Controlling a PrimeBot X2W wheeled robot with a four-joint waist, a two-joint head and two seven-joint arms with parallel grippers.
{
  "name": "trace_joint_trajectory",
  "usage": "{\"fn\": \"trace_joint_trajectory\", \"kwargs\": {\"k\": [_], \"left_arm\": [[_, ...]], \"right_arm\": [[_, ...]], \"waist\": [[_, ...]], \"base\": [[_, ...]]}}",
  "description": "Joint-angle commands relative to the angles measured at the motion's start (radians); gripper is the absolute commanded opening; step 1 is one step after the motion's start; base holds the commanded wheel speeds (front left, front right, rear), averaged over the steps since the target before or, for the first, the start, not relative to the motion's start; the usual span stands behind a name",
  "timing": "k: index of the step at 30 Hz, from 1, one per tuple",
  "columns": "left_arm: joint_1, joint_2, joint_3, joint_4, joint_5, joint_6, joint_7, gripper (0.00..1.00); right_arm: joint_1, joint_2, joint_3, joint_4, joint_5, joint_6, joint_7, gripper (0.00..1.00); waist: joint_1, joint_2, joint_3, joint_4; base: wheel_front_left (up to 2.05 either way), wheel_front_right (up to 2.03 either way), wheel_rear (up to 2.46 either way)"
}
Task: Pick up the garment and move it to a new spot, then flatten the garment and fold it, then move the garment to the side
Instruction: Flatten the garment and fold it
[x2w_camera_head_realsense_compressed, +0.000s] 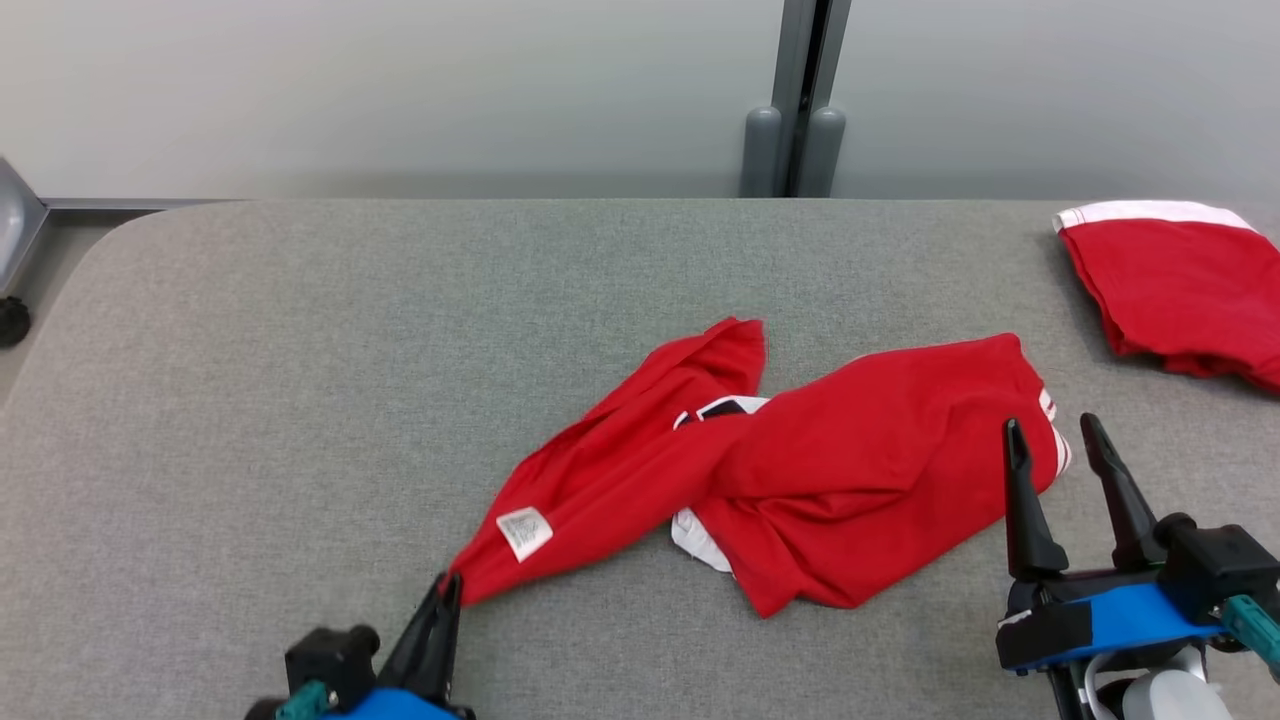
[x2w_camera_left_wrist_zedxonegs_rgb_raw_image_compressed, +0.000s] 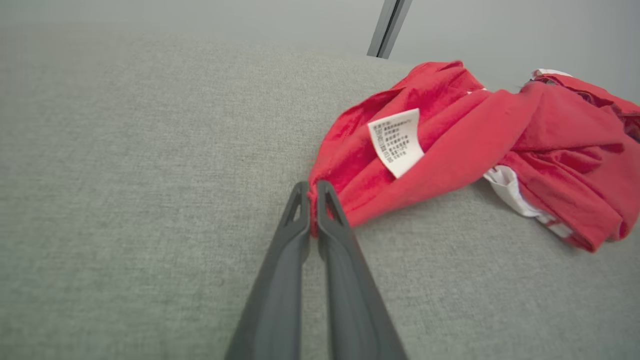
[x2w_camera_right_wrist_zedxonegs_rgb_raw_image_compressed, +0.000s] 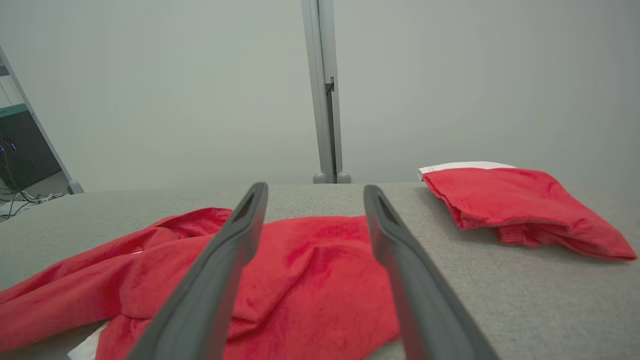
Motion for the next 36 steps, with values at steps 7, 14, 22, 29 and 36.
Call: {"fn": "trace_joint_trajectory", "kwargs": {"k": [7,14,22,29,36], "left_arm": [[0.051,-0.025,0.041,0.0,0.015,0.004,-0.004,0.53],[0.036,-0.045,0.143,-0.081,0.079,0.011,-0.004,1.0],[0.059,-0.075,0.31,-0.188,0.157,0.007,-0.004,1.0],[0.08,-0.101,0.428,-0.225,0.214,-0.01,-0.004,1.0],[0.095,-0.126,0.482,-0.228,0.26,-0.031,-0.004,1.0]], "right_arm": [[0.025,-0.002,0.004,0.012,0.007,0.0,-0.004,1.0],[0.023,-0.001,0.0,0.014,0.0,0.0,-0.004,1.0],[0.033,-0.001,-0.016,0.012,-0.001,0.0,-0.004,1.0],[0.057,-0.001,-0.039,0.008,-0.011,0.0,-0.004,1.0],[0.074,-0.001,-0.065,0.037,-0.023,0.0,-0.004,1.0]], "waist": [[0.0001,-0.0001,-0.01,0.002],[0.0001,-0.0001,-0.023,-0.004],[0.0001,-0.0001,-0.036,-0.022],[0.0001,-0.0001,-0.048,-0.034],[0.0001,-0.0001,-0.057,-0.039]], "base": [[0.0,0.0,0.0],[0.0,0.0,0.0],[0.0,0.0,0.0],[0.0,0.0,0.0],[0.0,0.0,0.0]]}}
